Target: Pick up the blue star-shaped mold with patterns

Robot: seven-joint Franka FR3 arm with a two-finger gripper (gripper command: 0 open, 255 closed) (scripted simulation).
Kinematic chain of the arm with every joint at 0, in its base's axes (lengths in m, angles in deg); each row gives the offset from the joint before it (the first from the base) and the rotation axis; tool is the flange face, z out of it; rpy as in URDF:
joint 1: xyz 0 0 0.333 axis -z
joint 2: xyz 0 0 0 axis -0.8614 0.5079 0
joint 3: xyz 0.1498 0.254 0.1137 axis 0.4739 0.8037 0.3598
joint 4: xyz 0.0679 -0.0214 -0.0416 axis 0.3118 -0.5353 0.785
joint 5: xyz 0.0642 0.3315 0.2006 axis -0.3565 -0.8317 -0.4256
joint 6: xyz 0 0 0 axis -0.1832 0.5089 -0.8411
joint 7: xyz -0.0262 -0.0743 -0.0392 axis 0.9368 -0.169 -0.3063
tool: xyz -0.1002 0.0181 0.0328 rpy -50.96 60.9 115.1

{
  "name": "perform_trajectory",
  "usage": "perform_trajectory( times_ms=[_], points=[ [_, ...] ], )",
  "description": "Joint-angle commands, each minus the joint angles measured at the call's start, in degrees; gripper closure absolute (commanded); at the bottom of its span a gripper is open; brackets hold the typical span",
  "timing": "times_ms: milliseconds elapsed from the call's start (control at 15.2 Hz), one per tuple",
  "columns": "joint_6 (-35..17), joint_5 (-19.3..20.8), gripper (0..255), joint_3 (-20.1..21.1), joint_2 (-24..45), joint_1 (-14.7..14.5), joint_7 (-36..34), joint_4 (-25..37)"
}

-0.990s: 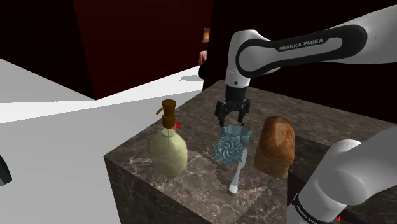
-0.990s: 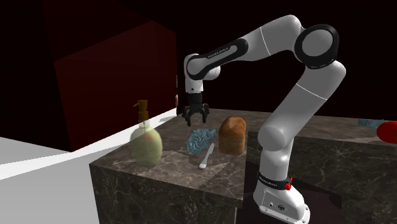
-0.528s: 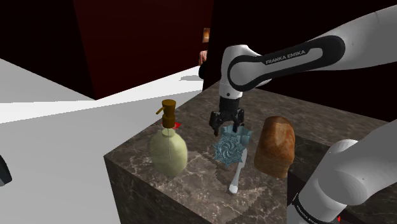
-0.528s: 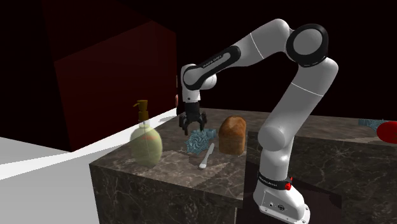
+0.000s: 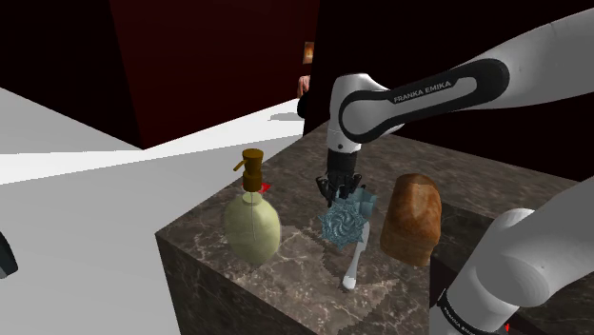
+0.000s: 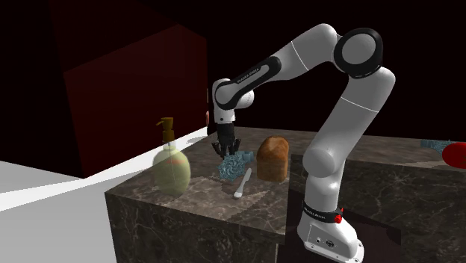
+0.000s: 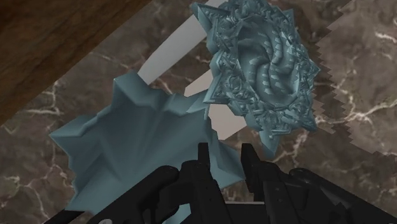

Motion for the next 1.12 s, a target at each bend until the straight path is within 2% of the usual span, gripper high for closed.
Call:
perform_trajectory(
  times_ms=[0, 330, 1056],
  points=[
    [-0.01, -0.01, 255, 0.02, 0.01, -0.01, -0.01, -0.03],
    [-0.06, -0.01, 255, 0.01, 0.03, -0.01, 0.00, -0.06],
    [9.10, 0.42, 255, -0.72, -2.91, 0.12, -0.46, 6.18]
  ],
)
